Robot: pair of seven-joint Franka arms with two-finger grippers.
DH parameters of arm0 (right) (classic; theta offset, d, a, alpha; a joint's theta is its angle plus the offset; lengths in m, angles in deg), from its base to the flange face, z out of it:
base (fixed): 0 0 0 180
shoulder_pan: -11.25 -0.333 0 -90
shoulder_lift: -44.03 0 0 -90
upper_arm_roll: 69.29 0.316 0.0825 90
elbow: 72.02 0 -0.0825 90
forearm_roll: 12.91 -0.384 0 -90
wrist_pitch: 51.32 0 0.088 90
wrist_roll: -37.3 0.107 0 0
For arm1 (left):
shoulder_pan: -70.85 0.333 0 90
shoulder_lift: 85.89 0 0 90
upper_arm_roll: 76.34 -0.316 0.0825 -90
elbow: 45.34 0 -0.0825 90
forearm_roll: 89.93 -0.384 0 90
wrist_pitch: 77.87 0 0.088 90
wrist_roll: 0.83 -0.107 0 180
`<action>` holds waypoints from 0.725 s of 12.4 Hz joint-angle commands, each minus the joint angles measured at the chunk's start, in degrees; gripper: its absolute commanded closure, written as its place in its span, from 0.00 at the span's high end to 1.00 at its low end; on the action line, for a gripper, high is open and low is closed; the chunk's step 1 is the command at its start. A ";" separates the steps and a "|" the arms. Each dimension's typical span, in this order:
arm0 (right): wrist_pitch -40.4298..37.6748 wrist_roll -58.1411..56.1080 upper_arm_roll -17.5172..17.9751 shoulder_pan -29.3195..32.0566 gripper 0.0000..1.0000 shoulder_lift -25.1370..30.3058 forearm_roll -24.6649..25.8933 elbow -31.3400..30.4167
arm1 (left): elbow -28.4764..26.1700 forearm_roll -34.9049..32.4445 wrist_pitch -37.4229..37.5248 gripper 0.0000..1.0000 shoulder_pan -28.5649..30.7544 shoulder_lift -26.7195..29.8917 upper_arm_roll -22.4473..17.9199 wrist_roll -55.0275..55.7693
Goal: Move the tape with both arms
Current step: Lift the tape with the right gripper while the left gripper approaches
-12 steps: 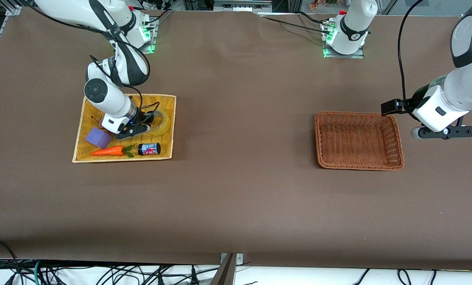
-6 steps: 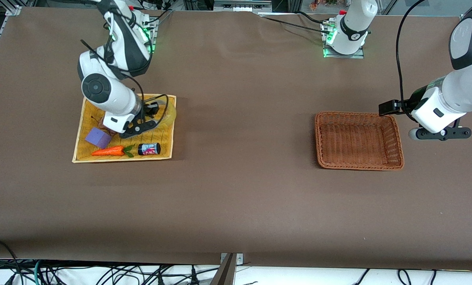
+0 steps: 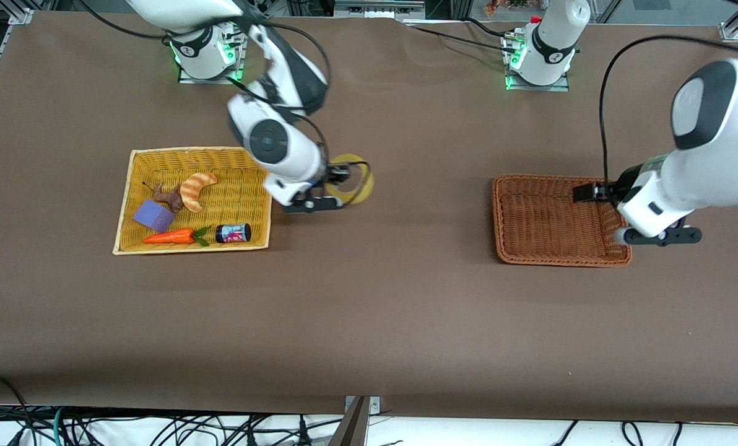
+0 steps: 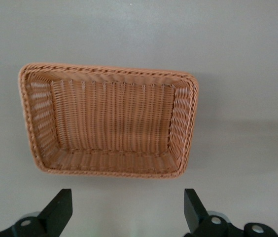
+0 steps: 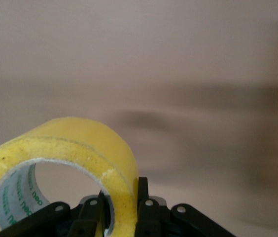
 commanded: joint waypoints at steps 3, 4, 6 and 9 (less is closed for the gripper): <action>21.52 3.14 -0.16 -6.00 0.17 -13.71 -0.92 7.34 | -10.13 1.55 -12.83 1.00 0.07 1.57 1.67 -0.98; 22.34 3.14 -0.16 -6.01 0.74 -13.72 -0.92 7.34 | -13.56 1.55 -17.22 1.00 0.77 2.19 3.68 -0.37; 20.96 2.71 -0.25 -5.75 1.00 -12.14 -0.92 7.16 | -18.41 1.55 -23.48 1.00 1.04 2.37 6.33 2.16; 2.12 -0.52 -5.06 -3.12 1.00 -2.59 0.13 7.25 | -21.77 1.55 -28.77 1.00 1.13 1.85 11.94 9.36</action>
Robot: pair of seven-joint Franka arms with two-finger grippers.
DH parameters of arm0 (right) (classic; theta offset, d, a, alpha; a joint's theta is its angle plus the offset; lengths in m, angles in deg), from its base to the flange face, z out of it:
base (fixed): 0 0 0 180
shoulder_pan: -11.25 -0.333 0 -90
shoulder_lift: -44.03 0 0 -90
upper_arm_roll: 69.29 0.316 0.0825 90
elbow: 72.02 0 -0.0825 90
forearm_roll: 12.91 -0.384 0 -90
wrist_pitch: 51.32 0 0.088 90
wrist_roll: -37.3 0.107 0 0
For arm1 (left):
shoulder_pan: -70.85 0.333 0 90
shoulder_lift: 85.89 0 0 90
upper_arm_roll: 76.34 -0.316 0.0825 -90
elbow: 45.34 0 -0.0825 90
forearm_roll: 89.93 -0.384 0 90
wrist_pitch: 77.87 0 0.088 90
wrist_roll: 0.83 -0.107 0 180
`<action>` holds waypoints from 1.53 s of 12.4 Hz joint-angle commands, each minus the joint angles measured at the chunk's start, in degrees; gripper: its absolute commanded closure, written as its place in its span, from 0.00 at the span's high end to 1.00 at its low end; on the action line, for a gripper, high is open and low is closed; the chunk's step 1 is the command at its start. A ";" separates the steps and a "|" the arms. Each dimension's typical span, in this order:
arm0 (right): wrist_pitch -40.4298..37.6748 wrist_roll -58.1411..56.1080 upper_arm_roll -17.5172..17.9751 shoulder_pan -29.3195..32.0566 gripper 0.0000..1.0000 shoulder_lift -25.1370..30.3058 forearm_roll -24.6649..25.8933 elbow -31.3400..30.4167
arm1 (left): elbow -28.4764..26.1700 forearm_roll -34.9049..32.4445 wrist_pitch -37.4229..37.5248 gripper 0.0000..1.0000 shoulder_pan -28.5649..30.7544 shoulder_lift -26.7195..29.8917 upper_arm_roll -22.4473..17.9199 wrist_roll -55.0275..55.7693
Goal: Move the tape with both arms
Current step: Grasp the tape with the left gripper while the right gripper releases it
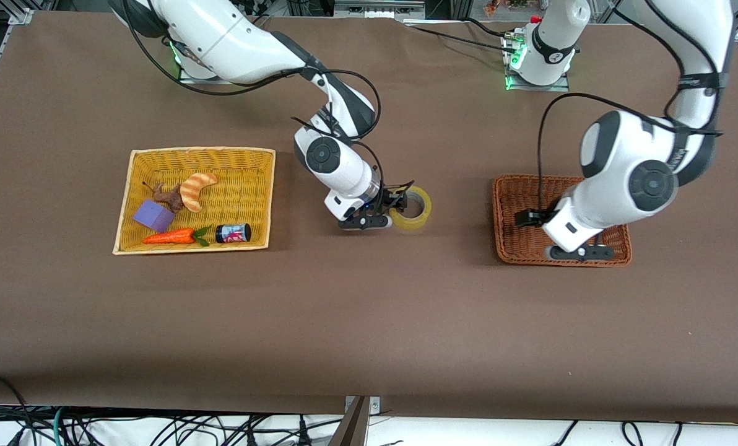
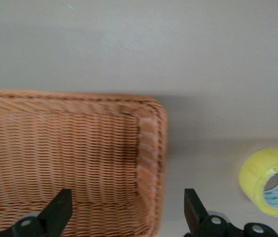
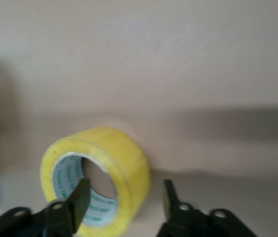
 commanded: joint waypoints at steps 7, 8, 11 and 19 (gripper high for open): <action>-40.43 -30.07 -29.00 2.83 1.00 19.58 -0.78 -0.56 | -15.28 0.89 -23.15 1.00 0.38 -0.98 16.83 21.97; -41.07 -34.55 -29.82 3.88 1.00 21.67 -0.78 0.40 | -15.65 0.80 -23.87 1.00 -0.14 -1.33 17.37 23.72; -39.94 -39.15 -28.52 10.22 1.00 25.37 0.00 -0.55 | -15.57 -2.26 -27.29 1.00 -0.94 -4.40 19.74 30.58; -41.43 -37.68 -17.70 26.39 1.00 48.76 8.10 -17.69 | -11.44 -17.57 -30.38 1.00 -3.40 -13.11 19.75 40.09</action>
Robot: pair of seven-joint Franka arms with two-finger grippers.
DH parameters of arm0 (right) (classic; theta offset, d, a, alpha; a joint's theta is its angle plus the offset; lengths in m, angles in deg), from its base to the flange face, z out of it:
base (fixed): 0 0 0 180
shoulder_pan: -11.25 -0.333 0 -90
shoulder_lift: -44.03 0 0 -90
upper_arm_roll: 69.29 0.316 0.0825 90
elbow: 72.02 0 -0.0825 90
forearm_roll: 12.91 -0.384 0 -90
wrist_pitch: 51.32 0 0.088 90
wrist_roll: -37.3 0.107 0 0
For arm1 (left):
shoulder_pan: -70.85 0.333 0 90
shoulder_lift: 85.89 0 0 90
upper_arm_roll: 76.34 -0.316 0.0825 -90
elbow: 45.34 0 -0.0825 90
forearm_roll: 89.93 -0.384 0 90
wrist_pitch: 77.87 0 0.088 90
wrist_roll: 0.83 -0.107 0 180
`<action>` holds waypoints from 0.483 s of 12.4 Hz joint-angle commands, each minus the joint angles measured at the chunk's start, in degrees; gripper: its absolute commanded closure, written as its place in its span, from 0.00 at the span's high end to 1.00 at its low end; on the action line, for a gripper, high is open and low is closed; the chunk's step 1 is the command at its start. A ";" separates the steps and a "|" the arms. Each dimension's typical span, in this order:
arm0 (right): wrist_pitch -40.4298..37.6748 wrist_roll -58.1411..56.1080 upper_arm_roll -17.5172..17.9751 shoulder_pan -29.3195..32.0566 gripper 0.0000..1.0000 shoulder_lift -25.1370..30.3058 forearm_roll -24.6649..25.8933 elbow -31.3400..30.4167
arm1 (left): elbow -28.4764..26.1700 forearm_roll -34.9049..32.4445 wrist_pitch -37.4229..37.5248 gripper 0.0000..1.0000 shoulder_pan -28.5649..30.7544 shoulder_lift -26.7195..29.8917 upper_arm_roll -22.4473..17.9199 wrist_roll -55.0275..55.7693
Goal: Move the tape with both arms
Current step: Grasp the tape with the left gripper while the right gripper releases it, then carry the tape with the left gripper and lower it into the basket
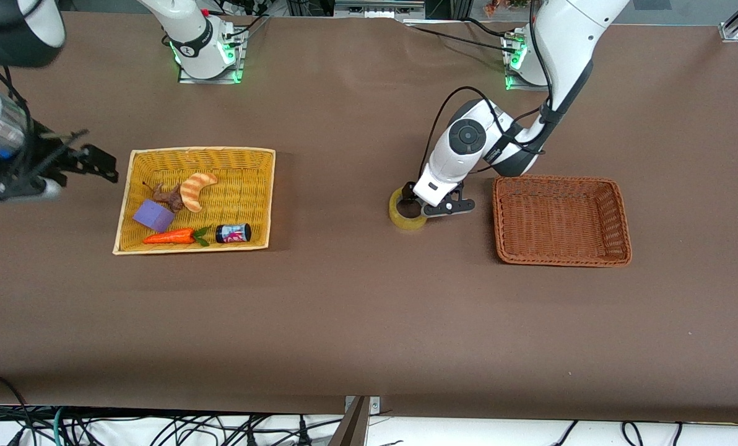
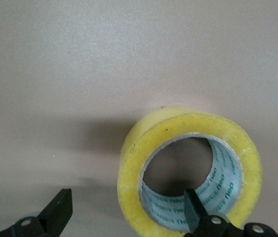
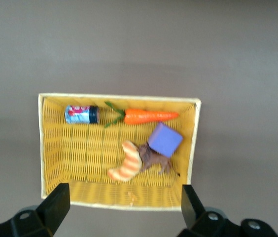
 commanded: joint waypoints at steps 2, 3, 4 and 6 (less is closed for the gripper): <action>-0.34 1.79 1.18 1.24 1.00 3.20 1.05 -3.08 | 2.65 -5.42 -0.18 0.99 -0.47 -3.76 0.16 1.83; -2.09 2.22 1.36 0.89 1.00 2.76 1.57 -0.53 | 3.08 -7.35 -0.18 0.82 -0.47 -4.38 0.07 1.74; -2.02 2.48 1.53 0.72 1.00 1.62 2.79 0.97 | 3.17 -8.24 -0.18 0.33 -0.47 -4.38 0.07 2.00; -2.46 2.75 1.27 1.06 1.00 1.52 2.19 1.17 | 3.26 -7.73 -0.10 0.00 -0.21 -4.03 -0.11 3.76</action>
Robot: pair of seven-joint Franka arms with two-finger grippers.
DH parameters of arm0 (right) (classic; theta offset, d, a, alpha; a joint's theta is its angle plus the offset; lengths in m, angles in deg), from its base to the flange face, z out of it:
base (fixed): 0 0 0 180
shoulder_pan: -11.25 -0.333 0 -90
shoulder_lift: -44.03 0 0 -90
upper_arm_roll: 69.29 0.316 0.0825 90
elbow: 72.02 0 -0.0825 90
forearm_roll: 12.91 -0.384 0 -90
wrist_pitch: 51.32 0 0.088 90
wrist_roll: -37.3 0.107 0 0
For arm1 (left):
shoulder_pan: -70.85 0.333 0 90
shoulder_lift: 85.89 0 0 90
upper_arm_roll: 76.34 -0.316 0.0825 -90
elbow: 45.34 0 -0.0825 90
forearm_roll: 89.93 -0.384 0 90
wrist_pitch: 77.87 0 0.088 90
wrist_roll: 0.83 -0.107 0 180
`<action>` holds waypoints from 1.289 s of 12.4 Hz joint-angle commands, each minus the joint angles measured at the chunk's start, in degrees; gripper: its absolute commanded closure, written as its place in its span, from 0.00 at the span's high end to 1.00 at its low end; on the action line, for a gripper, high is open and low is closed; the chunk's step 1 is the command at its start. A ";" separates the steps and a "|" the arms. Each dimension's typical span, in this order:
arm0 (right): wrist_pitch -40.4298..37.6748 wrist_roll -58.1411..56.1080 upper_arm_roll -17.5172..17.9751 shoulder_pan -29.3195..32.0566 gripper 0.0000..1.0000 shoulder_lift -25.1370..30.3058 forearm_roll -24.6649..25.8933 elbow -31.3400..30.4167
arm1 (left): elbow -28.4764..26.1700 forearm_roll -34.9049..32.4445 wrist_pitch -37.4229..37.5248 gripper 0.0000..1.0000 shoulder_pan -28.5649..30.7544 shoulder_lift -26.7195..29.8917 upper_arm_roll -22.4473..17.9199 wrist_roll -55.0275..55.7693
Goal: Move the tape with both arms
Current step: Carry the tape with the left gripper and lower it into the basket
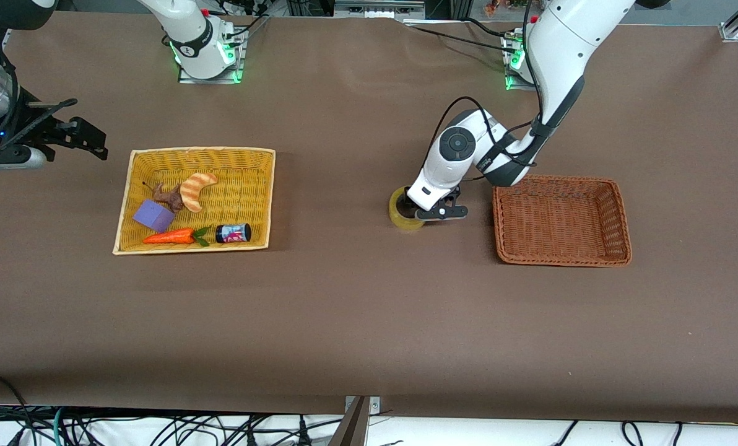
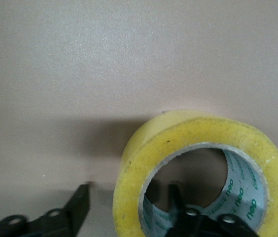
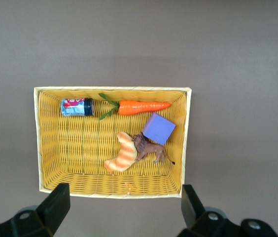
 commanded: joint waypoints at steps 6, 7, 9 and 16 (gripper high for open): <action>-1.94 4.57 -0.68 0.92 1.00 -1.48 -1.48 1.62 | 2.43 7.58 15.82 0.00 2.51 10.39 -0.08 -10.87; -1.94 4.58 -0.77 0.92 1.00 -1.57 -1.65 1.71 | 2.95 10.29 21.88 0.00 5.14 13.82 -1.04 -20.43; -2.20 4.58 -0.77 0.92 1.00 -1.57 -1.65 1.62 | 2.96 11.20 28.86 0.00 6.13 18.40 -9.71 -39.24; -2.38 4.58 -0.77 0.92 1.00 -1.57 -1.74 1.62 | -1.94 9.97 21.99 0.00 6.22 19.39 -27.50 -68.69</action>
